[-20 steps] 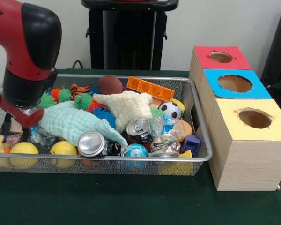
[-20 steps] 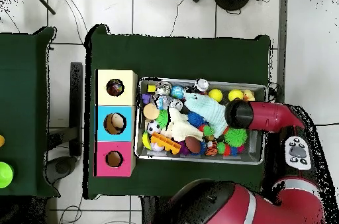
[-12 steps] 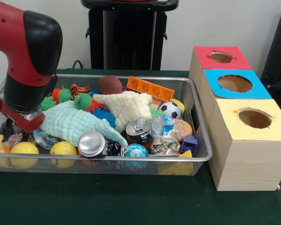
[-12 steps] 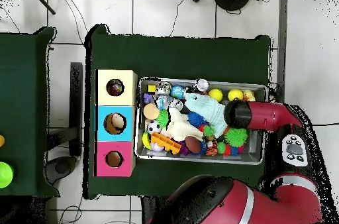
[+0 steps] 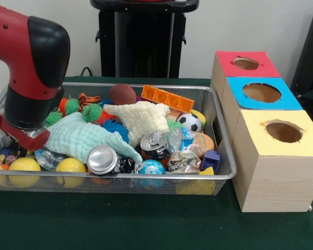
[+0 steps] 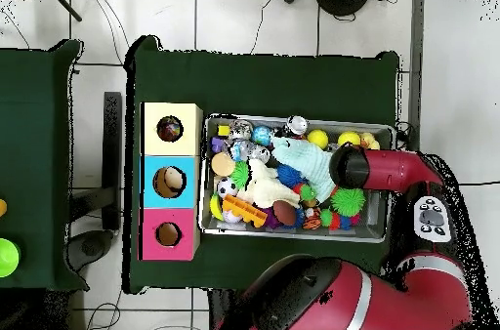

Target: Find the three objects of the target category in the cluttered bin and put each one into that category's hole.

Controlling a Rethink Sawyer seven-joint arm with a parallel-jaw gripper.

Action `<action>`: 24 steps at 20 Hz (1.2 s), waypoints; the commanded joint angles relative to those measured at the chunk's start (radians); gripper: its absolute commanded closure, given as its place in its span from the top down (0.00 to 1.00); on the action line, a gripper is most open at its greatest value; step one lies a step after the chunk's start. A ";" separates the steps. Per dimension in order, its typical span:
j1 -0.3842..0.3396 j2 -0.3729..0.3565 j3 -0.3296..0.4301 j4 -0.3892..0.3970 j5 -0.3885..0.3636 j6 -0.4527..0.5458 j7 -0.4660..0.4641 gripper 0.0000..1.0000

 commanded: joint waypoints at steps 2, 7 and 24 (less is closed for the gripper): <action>0.015 0.042 0.115 -0.019 -0.001 -0.128 0.027 0.00; 0.029 -0.023 0.100 0.044 0.005 -0.097 0.029 0.00; 0.060 -0.208 0.112 0.123 0.111 0.061 0.037 0.00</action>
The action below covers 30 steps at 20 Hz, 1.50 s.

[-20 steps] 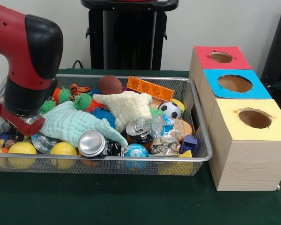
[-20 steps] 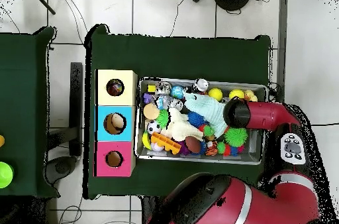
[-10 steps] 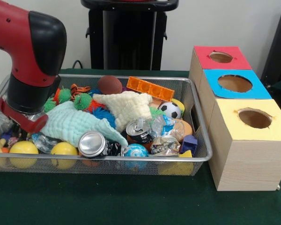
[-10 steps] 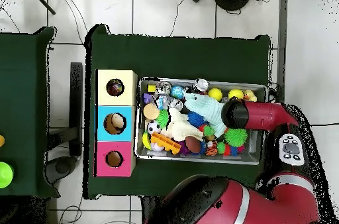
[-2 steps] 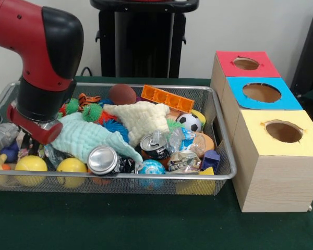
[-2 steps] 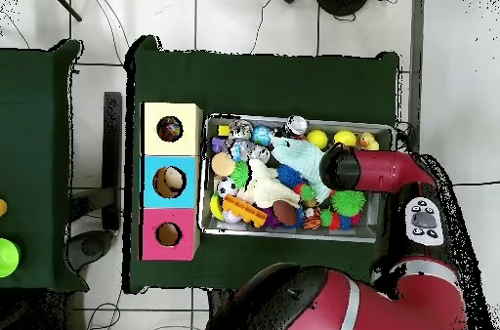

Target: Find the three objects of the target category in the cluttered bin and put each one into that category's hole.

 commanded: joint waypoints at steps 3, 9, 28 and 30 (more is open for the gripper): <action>0.042 -0.171 0.099 0.042 0.113 0.116 0.036 0.00; 0.062 -0.231 0.096 0.032 0.164 0.221 0.023 0.00; 0.170 -0.272 0.048 0.008 0.297 0.353 0.097 0.00; 0.180 -0.252 0.047 -0.008 0.304 0.347 0.104 0.00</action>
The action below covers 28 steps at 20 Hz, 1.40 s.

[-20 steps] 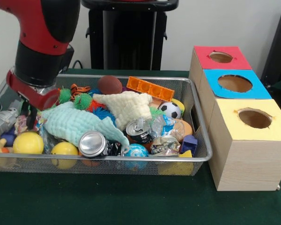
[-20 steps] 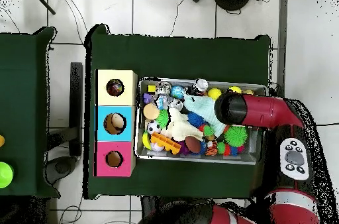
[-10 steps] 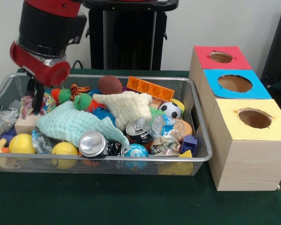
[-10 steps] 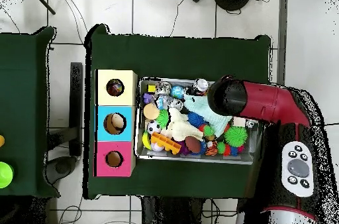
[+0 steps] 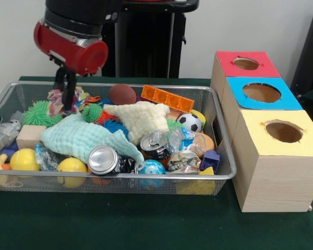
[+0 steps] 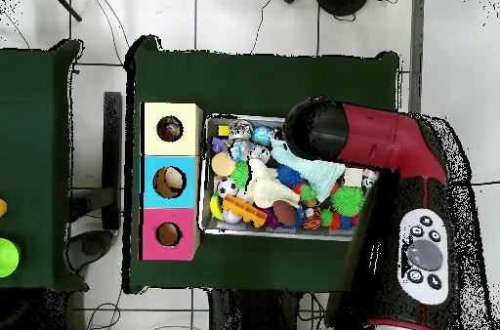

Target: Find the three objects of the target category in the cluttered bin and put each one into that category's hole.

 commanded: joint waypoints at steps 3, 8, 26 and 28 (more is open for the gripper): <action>0.037 0.067 0.056 -0.035 0.065 0.094 0.101 0.00; 0.052 0.093 0.053 -0.022 0.094 0.047 0.118 0.00; 0.182 0.115 -0.036 -0.041 0.199 0.081 0.237 0.00; 0.201 0.115 -0.049 -0.046 0.216 0.092 0.252 0.00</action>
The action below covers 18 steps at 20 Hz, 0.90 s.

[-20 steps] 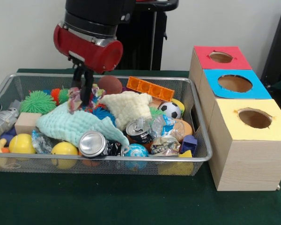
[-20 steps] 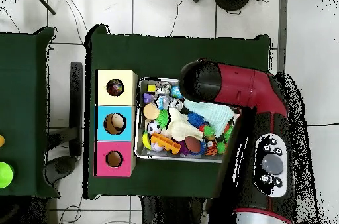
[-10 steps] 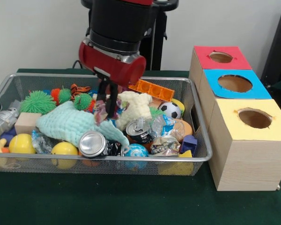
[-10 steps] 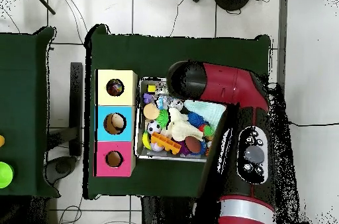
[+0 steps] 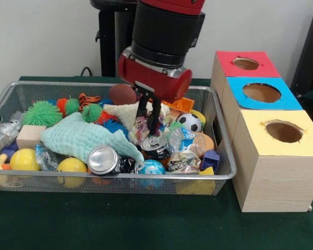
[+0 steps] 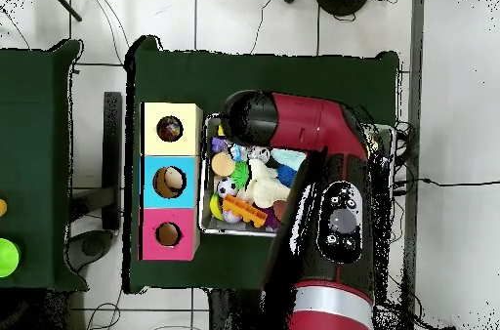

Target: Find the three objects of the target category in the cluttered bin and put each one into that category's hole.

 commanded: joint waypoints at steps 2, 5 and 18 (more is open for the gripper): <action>0.055 0.017 -0.022 -0.015 0.085 0.100 0.261 0.00; 0.076 0.007 -0.036 -0.013 0.116 0.124 0.267 0.00; 0.196 0.051 -0.107 0.066 0.249 0.052 0.380 0.00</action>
